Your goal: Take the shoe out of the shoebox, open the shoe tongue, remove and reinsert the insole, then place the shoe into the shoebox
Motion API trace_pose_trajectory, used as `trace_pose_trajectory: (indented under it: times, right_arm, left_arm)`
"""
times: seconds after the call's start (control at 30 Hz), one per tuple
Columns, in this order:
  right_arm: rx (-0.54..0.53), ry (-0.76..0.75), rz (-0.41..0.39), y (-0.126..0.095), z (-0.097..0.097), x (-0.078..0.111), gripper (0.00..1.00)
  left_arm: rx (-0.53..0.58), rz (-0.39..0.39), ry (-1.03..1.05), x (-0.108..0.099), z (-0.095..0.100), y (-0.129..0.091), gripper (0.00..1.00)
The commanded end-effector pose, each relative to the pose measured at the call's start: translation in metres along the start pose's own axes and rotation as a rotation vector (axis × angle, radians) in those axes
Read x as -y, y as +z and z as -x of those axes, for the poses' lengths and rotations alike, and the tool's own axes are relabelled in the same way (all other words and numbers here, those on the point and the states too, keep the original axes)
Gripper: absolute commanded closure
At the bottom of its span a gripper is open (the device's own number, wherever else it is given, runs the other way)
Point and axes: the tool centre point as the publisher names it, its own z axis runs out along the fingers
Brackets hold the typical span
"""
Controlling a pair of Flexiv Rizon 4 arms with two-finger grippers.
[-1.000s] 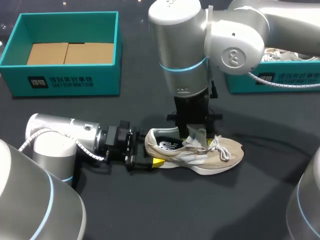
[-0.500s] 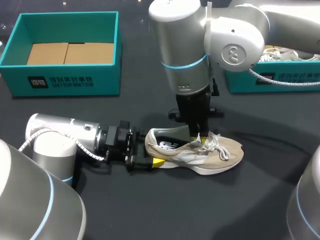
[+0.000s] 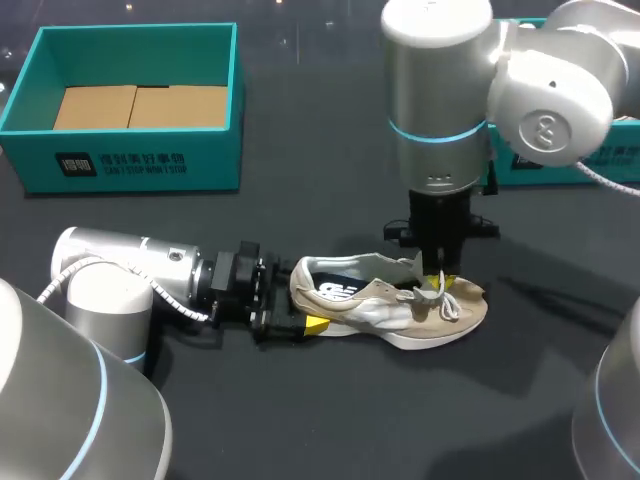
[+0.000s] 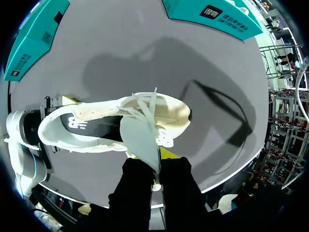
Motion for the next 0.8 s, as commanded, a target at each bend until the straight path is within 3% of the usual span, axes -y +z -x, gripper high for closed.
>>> trace_pose_trajectory:
  times: [0.03,0.43,0.53,0.8]
  right_arm:
    - [-0.175,-0.001,-0.001,0.002,0.024,0.000,1.00]
    - [-0.175,-0.001,-0.001,0.002,0.024,0.000,1.00]
    - [-0.216,-0.028,0.028,0.005,0.026,-0.002,1.00]
    - [-0.265,-0.062,0.028,0.030,0.029,-0.008,1.00]
  left_arm:
    - [0.002,0.000,-0.001,-0.001,-0.001,0.001,1.00]
    - [0.002,0.000,-0.001,-0.001,-0.001,0.001,1.00]
    - [0.002,0.000,-0.001,-0.001,-0.001,0.001,1.00]
    - [0.002,0.000,-0.001,-0.001,-0.001,0.001,1.00]
